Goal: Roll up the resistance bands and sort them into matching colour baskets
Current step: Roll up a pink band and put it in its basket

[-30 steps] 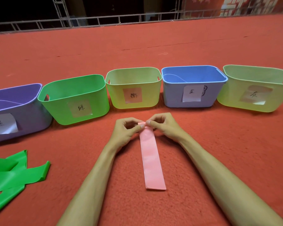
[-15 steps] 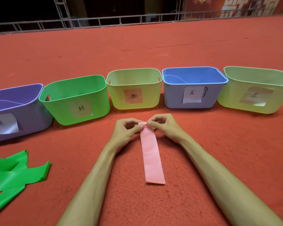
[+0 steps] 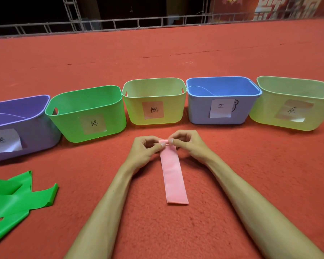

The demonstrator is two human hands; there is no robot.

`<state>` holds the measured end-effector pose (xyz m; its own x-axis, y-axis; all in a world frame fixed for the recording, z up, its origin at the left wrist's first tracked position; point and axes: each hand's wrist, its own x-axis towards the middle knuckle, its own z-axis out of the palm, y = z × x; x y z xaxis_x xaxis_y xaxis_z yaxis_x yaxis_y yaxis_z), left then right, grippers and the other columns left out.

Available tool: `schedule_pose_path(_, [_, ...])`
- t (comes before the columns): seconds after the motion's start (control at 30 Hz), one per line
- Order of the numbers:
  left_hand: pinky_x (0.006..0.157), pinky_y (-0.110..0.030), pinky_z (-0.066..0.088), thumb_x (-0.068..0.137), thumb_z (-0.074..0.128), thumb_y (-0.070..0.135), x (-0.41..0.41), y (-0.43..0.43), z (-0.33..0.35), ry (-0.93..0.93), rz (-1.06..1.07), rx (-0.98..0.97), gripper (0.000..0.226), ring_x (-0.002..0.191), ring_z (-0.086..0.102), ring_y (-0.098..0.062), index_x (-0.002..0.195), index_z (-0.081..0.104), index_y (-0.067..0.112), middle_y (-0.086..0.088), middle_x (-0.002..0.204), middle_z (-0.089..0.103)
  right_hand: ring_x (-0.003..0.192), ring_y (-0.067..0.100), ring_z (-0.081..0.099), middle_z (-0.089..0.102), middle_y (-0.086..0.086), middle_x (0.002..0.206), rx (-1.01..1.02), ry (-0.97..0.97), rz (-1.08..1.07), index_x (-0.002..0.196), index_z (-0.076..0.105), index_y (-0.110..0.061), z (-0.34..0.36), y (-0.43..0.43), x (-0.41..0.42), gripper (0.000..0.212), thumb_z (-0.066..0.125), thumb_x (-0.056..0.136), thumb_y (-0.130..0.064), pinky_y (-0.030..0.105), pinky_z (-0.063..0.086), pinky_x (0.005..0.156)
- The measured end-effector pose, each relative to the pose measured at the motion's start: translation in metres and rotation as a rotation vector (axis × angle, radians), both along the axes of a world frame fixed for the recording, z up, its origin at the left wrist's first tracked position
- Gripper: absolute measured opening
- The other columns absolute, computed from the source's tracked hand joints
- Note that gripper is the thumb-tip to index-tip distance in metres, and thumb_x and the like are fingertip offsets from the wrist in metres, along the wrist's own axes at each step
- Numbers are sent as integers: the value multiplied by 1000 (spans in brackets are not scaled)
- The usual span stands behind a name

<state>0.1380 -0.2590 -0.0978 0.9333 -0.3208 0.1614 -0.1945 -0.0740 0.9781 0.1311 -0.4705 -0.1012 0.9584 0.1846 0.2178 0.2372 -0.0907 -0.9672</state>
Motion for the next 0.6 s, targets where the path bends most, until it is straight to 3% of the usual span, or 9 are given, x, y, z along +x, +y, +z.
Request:
schedule_pose_path(0.17, [77, -20, 54, 90, 75, 0, 1, 1, 0, -18, -18, 23, 16, 80, 67, -6, 102, 79, 9, 4, 85, 77, 68, 8, 63, 73, 5, 77, -17, 51, -9, 95, 74, 1, -2, 1, -1, 11, 72, 96, -9, 24, 48, 56])
schedule_pose_path(0.3, [69, -14, 51, 94, 73, 8, 0, -4, 1, 10, -1, 6, 12, 77, 69, -2, 101, 79, 0, 1, 85, 78, 85, 22, 67, 76, 21, 95, -14, -13, 3, 98, 75, -3, -1, -2, -1, 10, 76, 93, -12, 43, 50, 76])
schedule_pose_path(0.43, [71, -17, 53, 95, 72, 6, 1, -2, 0, 21, 2, 21, 13, 78, 71, -7, 101, 78, -4, -11, 90, 78, 86, 20, 68, 76, 21, 97, -3, -23, 24, 101, 74, -1, -2, -4, 0, 12, 76, 91, -8, 37, 51, 77])
schedule_pose_path(0.6, [74, -19, 54, 91, 74, 0, 1, -1, -1, -9, 14, 24, 15, 81, 70, -9, 105, 77, -2, -19, 95, 77, 80, 13, 64, 74, 9, 88, -15, 7, 4, 95, 75, 1, -2, -2, 3, 13, 73, 95, -12, 24, 49, 74])
